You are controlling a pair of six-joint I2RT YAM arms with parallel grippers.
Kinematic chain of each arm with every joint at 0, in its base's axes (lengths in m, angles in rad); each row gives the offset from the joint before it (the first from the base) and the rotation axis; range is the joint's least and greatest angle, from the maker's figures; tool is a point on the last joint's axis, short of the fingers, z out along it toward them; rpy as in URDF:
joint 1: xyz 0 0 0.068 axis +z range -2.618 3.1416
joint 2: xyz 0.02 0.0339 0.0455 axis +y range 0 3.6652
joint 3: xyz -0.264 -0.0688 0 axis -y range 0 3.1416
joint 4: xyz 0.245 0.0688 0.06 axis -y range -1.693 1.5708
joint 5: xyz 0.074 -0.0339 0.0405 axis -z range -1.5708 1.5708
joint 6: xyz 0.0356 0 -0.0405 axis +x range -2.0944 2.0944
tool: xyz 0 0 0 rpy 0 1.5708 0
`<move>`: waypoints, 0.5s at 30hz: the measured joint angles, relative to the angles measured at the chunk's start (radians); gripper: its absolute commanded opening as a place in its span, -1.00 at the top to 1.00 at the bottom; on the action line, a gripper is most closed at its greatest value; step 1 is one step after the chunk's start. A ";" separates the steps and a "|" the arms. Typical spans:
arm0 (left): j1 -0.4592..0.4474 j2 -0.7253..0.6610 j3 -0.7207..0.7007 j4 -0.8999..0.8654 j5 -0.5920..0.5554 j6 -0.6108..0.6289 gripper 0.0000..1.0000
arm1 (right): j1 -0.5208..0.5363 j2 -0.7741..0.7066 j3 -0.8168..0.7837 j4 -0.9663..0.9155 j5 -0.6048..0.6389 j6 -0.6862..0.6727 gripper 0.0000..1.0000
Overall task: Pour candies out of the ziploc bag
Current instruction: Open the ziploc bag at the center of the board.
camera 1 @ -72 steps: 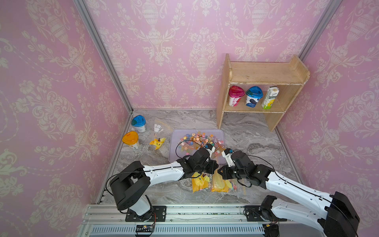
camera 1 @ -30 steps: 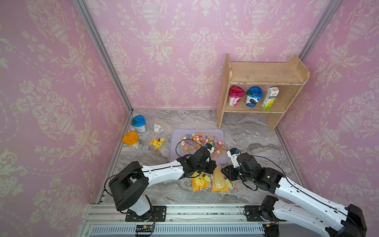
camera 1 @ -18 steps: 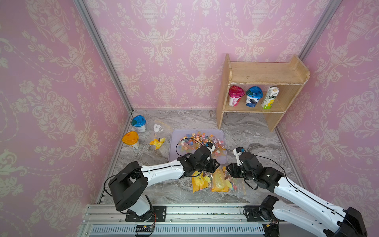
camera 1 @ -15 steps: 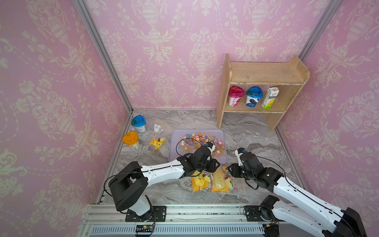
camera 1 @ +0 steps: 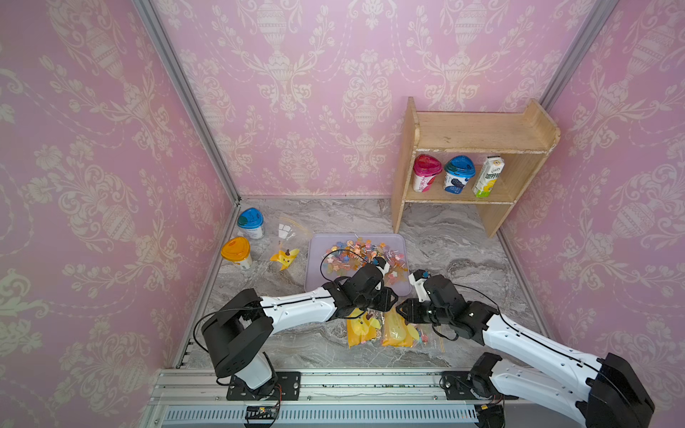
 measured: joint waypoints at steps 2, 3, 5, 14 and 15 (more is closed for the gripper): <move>0.000 0.002 0.000 0.000 0.000 -0.002 0.35 | 0.002 0.001 0.000 0.005 0.000 0.000 0.39; 0.000 0.002 0.000 0.000 0.000 -0.002 0.35 | 0.002 0.001 0.000 0.007 0.000 0.000 0.40; 0.000 0.002 0.001 0.000 0.000 -0.002 0.36 | 0.002 0.001 0.000 0.008 0.001 0.000 0.40; 0.000 0.002 0.001 0.000 0.000 -0.002 0.17 | 0.002 0.001 0.000 0.009 0.013 0.000 0.42; 0.000 0.002 0.001 0.000 0.000 -0.003 0.15 | 0.002 0.002 0.000 0.008 0.015 0.000 0.42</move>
